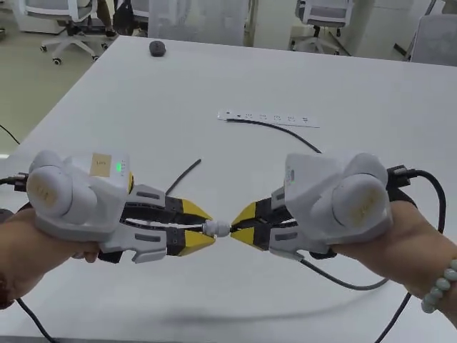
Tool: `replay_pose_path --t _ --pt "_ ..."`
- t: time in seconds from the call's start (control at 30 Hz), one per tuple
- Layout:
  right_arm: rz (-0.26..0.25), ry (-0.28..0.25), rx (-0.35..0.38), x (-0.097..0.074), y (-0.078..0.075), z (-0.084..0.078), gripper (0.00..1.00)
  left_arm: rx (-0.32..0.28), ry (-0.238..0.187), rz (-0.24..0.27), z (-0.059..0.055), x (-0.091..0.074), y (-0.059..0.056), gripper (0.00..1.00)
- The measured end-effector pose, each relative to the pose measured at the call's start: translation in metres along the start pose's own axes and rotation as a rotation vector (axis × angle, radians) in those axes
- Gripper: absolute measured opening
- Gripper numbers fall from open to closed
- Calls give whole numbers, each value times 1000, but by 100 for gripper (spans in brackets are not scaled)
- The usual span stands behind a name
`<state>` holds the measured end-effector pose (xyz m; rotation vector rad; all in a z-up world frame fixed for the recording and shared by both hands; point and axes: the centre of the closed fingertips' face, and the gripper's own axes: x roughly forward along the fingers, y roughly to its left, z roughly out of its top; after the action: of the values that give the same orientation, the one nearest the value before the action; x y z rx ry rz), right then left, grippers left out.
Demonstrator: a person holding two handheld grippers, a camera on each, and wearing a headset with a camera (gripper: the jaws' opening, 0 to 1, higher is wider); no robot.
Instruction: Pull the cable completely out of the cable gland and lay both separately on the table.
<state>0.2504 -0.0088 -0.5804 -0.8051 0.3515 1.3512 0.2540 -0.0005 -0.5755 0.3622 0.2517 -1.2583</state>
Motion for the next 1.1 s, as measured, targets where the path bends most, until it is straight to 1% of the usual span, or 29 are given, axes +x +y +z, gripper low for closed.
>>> replay_pose_path --t 0.2,0.27,0.37,0.43,0.47,0.63,0.87,0.93,0.97,1.03,1.1 --pt "-16 -18 7 -8 -3 0 0 7 -13 3 4 0 1 15" --pt "-27 2 -11 -11 -5 -6 0 11 -8 11 4 -1 3 15" --pt "-31 4 7 -16 -8 -13 0 7 -11 14 3 -4 5 15" --pt "-36 24 6 -18 -9 -21 0 10 -4 17 1 -6 6 15" --pt "-42 39 9 -20 -11 -27 0 10 0 19 -1 -7 7 15" --pt "-52 73 43 -26 -16 -49 0 9 8 32 -4 -12 11 15" --pt "-54 132 66 -26 -19 -76 0 7 17 39 -8 -16 14 15" --pt "-53 142 80 -27 -20 -83 0 5 19 42 -9 -17 15 15" --pt "-49 150 99 -27 -20 -88 0 4 20 44 -10 -17 16 15" --pt "-54 173 90 -28 -20 -96 0 1 19 47 -11 -19 17 15" --pt "-46 191 100 -28 -20 -102 0 -5 16 52 -11 -21 19 15"
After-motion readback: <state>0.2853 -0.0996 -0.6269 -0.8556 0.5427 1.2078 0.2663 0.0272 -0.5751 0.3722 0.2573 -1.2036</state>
